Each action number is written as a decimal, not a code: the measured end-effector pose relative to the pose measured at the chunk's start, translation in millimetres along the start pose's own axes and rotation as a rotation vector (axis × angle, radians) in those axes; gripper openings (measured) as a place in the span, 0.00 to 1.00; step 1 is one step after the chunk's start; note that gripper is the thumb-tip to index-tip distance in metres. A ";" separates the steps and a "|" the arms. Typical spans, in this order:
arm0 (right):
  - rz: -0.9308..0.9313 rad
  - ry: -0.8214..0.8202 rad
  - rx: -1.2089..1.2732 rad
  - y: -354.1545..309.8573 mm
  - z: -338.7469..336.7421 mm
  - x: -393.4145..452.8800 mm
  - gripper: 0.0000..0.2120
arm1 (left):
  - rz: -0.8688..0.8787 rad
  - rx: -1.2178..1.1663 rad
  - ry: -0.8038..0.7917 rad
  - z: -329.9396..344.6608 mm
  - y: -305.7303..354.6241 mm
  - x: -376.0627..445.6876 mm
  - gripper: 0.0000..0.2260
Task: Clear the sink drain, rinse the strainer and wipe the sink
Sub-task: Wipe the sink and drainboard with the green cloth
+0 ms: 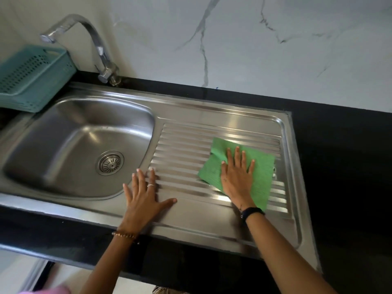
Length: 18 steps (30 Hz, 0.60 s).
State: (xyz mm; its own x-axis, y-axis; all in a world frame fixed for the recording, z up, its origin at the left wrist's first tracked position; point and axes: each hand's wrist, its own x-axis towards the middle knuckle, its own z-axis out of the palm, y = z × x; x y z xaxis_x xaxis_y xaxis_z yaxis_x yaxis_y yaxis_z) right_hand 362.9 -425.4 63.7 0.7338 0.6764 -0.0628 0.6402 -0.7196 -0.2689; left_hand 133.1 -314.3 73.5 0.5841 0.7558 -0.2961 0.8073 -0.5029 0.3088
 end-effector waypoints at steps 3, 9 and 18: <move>-0.127 -0.022 0.000 -68.5 19.0 11.1 0.25 | -0.027 -0.098 0.041 -2.5 -10.3 -6.1 0.53; -0.337 -0.098 -0.008 -179.6 45.5 28.2 0.25 | -0.020 -0.093 0.107 6.4 -20.6 -1.8 0.56; -0.534 -0.104 -0.019 -165.6 50.0 11.2 0.24 | -0.008 -0.050 0.122 5.0 -18.5 -9.6 0.53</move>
State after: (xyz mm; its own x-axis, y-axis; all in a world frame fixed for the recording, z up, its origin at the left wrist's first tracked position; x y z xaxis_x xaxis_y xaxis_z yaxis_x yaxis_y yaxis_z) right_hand 253.7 -290.8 59.5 0.2799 0.9599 -0.0169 0.9226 -0.2738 -0.2717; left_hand 113.0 -314.4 66.2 0.5609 0.8063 -0.1877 0.8046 -0.4775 0.3530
